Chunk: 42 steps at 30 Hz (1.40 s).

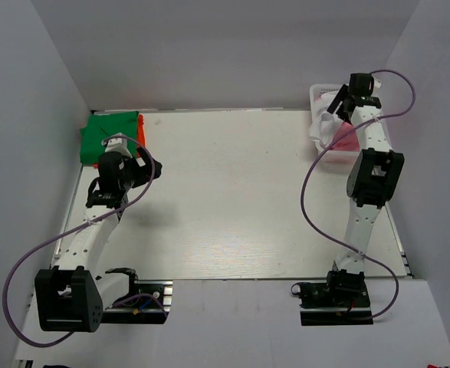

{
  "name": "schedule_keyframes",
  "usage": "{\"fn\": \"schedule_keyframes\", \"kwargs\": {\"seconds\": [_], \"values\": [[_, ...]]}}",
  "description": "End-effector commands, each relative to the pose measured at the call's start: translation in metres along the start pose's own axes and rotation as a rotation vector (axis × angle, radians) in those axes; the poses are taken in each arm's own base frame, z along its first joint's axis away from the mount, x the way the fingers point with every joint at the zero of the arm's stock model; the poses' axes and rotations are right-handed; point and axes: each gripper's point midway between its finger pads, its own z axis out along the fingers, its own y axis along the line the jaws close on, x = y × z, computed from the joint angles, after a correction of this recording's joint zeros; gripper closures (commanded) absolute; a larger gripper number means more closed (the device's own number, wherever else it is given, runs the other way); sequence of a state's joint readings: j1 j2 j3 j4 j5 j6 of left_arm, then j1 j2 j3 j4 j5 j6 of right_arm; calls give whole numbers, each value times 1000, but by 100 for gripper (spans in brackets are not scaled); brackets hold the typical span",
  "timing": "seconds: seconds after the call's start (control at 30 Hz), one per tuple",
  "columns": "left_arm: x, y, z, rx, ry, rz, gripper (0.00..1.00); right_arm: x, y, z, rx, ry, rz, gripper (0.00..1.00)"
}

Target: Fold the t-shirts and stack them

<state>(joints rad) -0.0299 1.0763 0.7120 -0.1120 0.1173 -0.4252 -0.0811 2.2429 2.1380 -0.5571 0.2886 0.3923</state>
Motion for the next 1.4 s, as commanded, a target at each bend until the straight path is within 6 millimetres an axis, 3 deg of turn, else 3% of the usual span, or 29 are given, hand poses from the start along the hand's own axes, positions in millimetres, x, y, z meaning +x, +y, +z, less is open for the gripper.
{"fn": "schedule_keyframes", "kwargs": {"seconds": [0.0, 0.07, 0.1, 0.13, 0.2, 0.3, 0.37, 0.4, 0.43, 0.5, 0.53, 0.57, 0.77, 0.8, 0.87, 0.9, 0.97, 1.0, 1.03, 1.13, 1.2, 1.33, 1.37], "values": [[-15, -3, 3, -5, -18, 19, 0, -12, -5, 16, -13, -30, 13, 9], [-11, 0, 7, -12, -2, 17, 0, 1, -8, 39, -7, -15, -28, 9], [-12, 0, 11, -13, 0, 16, 0, -10, 0, 42, -50, -54, -35, 9], [-10, 1, 13, -17, 8, 15, 0, 5, -1, 62, -46, -28, -43, 9], [-5, 6, 19, -37, 31, 12, 0, 3, 3, 70, -65, -42, -54, 9], [-6, 8, 22, -48, 33, 12, 0, 23, 4, 94, -83, -17, -60, 9], [1, 11, 27, -58, 57, 9, 0, 42, 1, 105, -84, 19, -72, 16], [-4, 9, 27, -54, 47, 10, 0, 42, 2, 106, -88, 15, -74, 25], [0, 11, 29, -59, 58, 9, 0, 44, 1, 108, -84, 19, -72, 49], [0, 12, 30, -63, 68, 8, 0, 37, 1, 105, -82, -3, -68, 87], [0, 12, 30, -63, 68, 8, 0, 31, 2, 102, -88, -23, -67, 99], [-3, 8, 30, -51, 63, 8, 0, 21, 4, 95, -97, -52, -64, 100], [-7, -2, 24, -3, 57, 10, 0, -67, 21, 21, -160, -271, -86, 100], [-10, -5, 22, 11, 49, 12, 0, -92, 24, -8, -175, -330, -89, 100], [-16, -11, 15, 31, 26, 15, 0, -106, 24, -27, -180, -376, -106, 100], [-18, -15, 12, 49, 23, 8, 0, -130, 25, -61, -196, -441, -118, 100], [-19, -19, 7, 69, 15, 10, 0, -138, 27, -77, -212, -486, -144, 100], [-23, -24, 2, 89, -6, 15, 0, -155, 27, -109, -230, -542, -148, 100], [-26, -26, -1, 94, -18, 17, 0, -157, 27, -116, -236, -551, -156, 100], [-31, -32, -11, 118, -44, 13, 0, -185, 30, -173, -278, -648, -155, 100], [-33, -33, -14, 122, -52, 15, 0, -194, 42, -199, -356, -686, -174, 100], [-41, -40, -23, 147, -82, 13, 0, -211, 65, -279, -530, -789, -219, 100], [-43, -42, -26, 151, -89, 4, 0, -205, 80, -292, -621, -781, -247, 100]]}}
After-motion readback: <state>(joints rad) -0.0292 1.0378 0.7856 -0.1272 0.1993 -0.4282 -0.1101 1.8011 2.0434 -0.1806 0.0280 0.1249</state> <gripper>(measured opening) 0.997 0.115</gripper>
